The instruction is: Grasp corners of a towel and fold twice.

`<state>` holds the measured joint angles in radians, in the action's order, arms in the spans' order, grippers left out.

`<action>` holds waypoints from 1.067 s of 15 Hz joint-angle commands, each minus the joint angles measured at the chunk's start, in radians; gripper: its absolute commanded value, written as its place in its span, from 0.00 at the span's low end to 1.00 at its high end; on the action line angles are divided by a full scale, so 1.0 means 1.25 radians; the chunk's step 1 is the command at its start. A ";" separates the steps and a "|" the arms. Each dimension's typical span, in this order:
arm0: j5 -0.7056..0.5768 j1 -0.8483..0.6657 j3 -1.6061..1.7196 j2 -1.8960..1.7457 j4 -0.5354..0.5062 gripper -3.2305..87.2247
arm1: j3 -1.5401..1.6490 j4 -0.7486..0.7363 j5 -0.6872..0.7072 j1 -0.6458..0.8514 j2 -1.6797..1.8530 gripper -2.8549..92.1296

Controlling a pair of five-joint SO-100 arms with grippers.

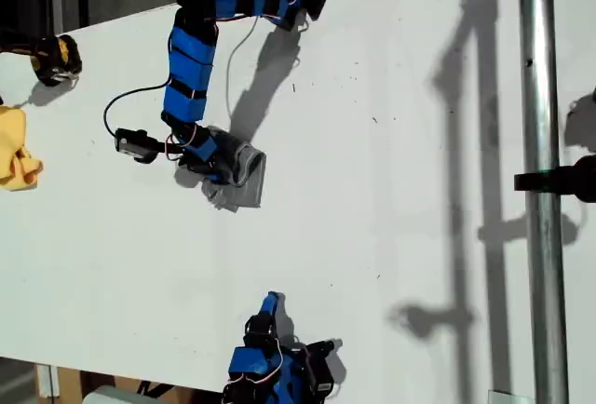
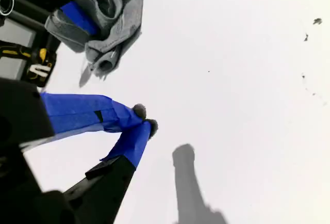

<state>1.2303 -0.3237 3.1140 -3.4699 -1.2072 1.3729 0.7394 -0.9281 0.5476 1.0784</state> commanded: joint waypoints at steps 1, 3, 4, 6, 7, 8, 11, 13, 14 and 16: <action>-0.001 0.005 0.005 -0.005 0.002 0.01 | -0.083 -0.006 0.009 -0.005 0.015 0.04; -0.001 0.005 0.005 -0.005 0.002 0.01 | -0.150 0.038 0.050 -0.025 0.027 0.42; -0.001 0.005 0.005 -0.005 0.002 0.01 | -0.161 0.039 0.071 -0.038 0.056 0.54; -0.001 0.005 0.005 -0.005 0.002 0.01 | -0.152 0.011 0.087 -0.058 0.155 0.53; -0.001 0.005 0.005 -0.005 0.002 0.01 | -0.137 -0.010 0.088 -0.063 0.206 0.52; 0.000 0.005 0.005 -0.005 0.002 0.01 | -0.125 -0.020 0.088 -0.063 0.252 0.50; 0.018 0.005 0.005 -0.005 0.001 0.05 | -0.038 0.050 0.088 -0.040 0.438 0.25; 0.043 0.006 0.005 -0.005 -0.004 0.01 | 0.045 0.270 0.083 -0.010 0.582 0.09; 0.045 0.023 0.004 -0.005 0.009 0.01 | 0.157 0.346 0.070 -0.002 0.690 0.09; 0.052 0.063 0.002 -0.005 0.037 0.01 | 0.431 0.423 -0.007 -0.021 0.944 0.03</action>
<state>1.2839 -0.2730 3.1140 -3.4699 -1.1873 1.7273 1.2287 -0.8897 0.5369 2.0095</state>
